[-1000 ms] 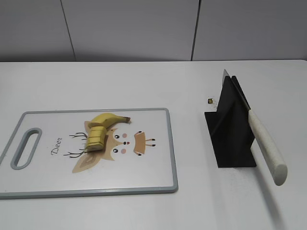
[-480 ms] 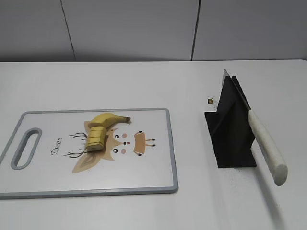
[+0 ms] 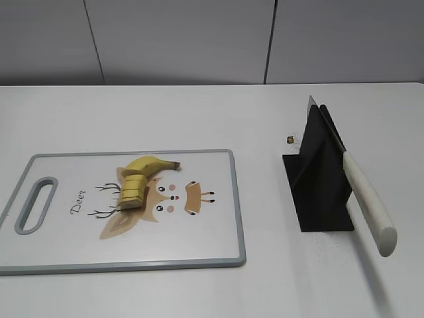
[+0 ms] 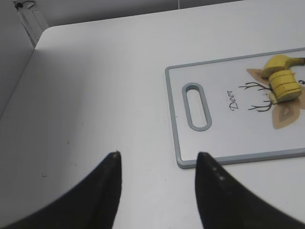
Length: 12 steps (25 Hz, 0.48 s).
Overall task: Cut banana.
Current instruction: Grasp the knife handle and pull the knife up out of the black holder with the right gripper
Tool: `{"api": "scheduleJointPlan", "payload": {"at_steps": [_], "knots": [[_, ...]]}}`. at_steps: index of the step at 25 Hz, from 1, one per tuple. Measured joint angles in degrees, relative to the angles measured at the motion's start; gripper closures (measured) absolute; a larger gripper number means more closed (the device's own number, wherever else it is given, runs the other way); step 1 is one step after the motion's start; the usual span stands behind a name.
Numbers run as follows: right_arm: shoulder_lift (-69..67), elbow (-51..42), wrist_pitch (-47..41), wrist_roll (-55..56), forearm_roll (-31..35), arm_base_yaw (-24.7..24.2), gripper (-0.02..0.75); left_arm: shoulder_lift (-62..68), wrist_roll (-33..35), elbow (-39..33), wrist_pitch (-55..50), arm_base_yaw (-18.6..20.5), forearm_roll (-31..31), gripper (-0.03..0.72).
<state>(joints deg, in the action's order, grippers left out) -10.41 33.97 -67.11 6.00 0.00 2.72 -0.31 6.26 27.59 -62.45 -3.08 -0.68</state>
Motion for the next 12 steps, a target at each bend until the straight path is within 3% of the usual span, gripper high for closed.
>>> {"api": "scheduleJointPlan", "payload": {"at_steps": [12], "knots": [[-19.1,7.9,-2.4,-4.3,6.0,0.0,0.144,0.0,0.0,0.0,0.0,0.0,0.0,0.196]]}}
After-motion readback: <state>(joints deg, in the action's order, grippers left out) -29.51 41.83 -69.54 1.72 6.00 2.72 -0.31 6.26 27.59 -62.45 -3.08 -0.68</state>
